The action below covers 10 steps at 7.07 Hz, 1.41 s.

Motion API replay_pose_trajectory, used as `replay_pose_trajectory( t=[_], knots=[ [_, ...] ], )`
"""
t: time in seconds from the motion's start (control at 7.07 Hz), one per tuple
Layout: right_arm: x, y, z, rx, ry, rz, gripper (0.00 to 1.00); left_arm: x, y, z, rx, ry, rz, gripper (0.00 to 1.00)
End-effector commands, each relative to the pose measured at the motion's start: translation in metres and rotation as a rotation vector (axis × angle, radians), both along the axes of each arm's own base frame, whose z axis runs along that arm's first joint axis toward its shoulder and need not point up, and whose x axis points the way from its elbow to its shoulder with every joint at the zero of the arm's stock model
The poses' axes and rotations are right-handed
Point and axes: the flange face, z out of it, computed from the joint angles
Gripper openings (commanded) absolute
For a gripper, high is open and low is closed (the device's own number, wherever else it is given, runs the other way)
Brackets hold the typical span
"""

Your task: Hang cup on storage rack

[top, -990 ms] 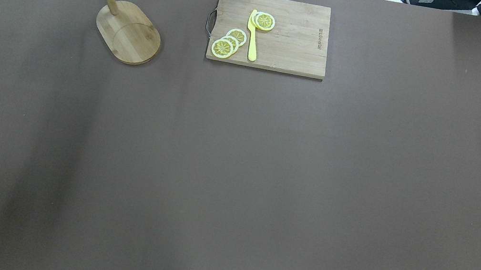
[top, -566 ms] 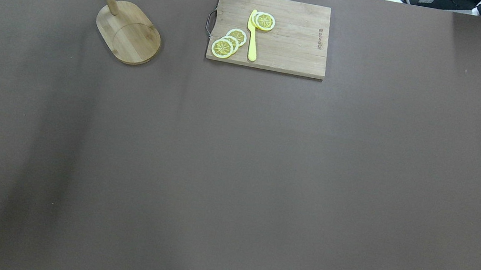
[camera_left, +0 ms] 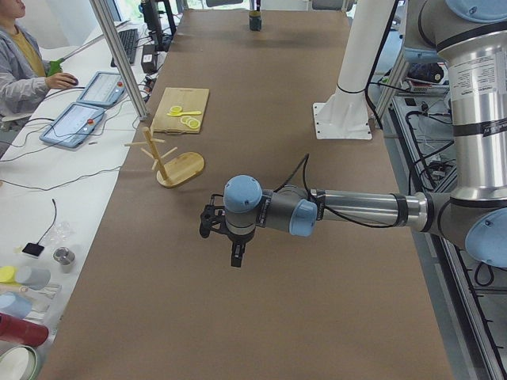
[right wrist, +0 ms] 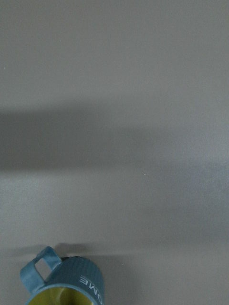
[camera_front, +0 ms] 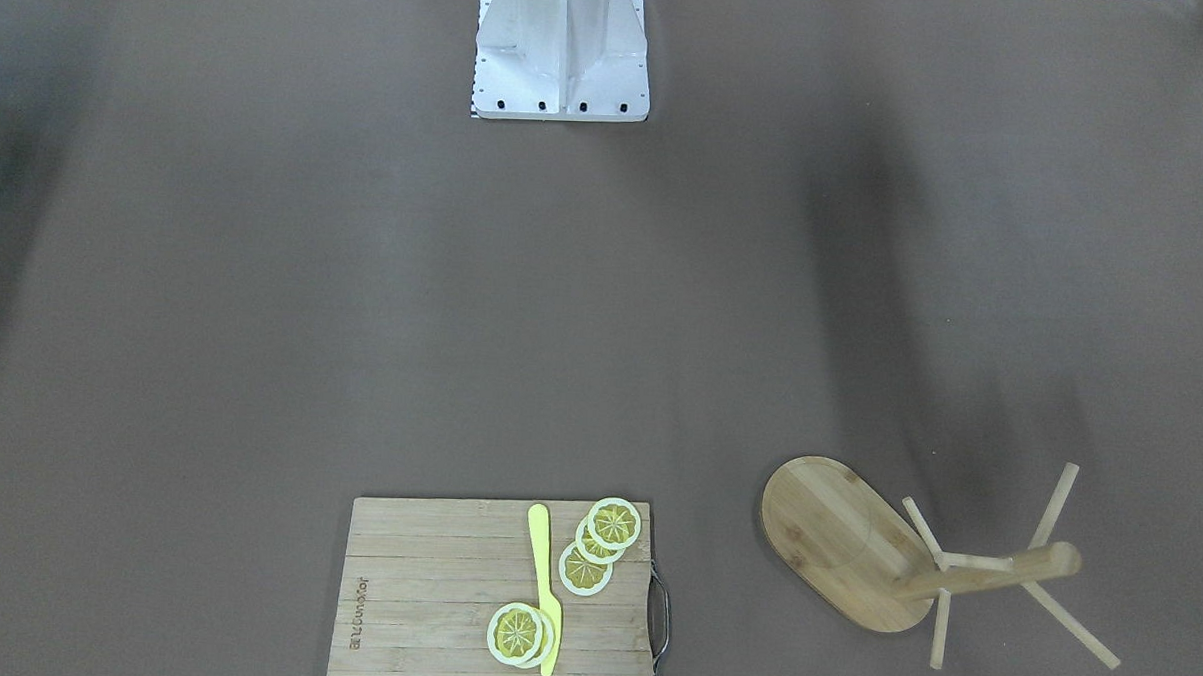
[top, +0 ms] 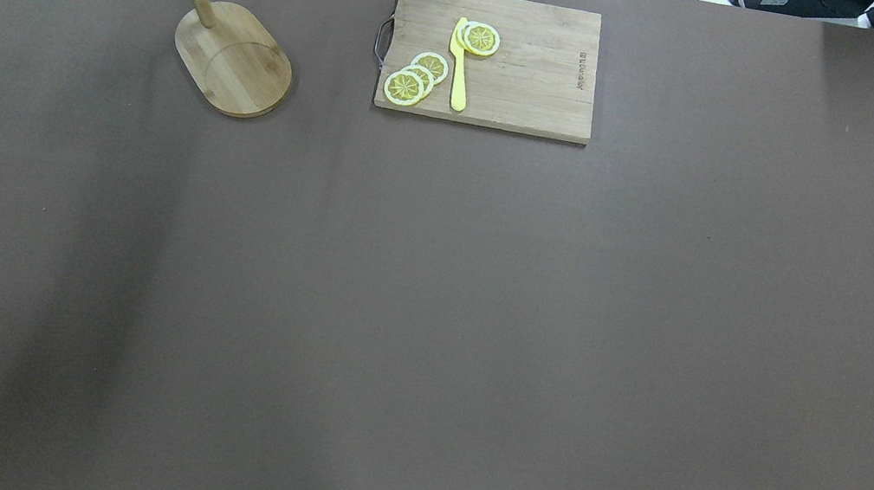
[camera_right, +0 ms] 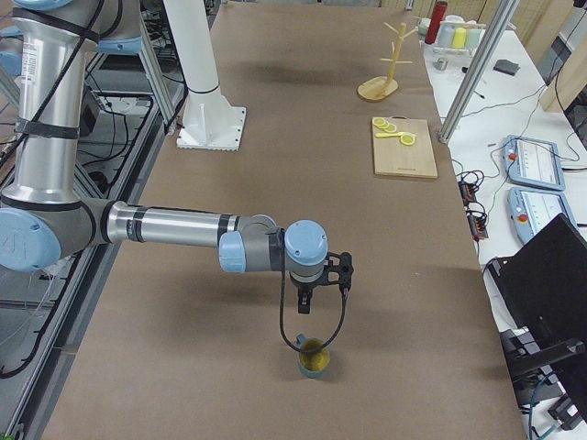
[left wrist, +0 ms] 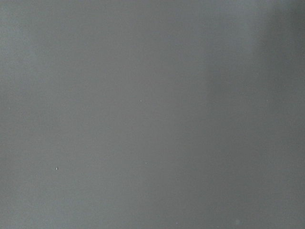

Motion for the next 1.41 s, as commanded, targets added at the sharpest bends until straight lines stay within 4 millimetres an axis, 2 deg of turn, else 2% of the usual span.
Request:
replay_pose_trajectory(
  t=[0.0, 0.14, 0.99, 1.27],
  knots=[
    [-0.002, 0.000, -0.001, 0.009, -0.019, -0.009, 1.00, 0.001, 0.001, 0.007, -0.014, 0.002, 0.001, 0.98],
    [-0.002, 0.000, -0.001, 0.011, -0.019, -0.011, 1.00, 0.001, -0.002, 0.011, -0.022, 0.002, 0.000, 0.98],
    [-0.014, 0.001, 0.000, 0.042, -0.012, -0.041, 1.00, 0.003, -0.011, 0.004, -0.010, 0.000, 0.002, 0.98],
    [-0.014, 0.008, 0.007, 0.027, -0.009, -0.040, 1.00, 0.003, -0.011, 0.004, -0.007, -0.002, 0.005, 0.98]
  ],
)
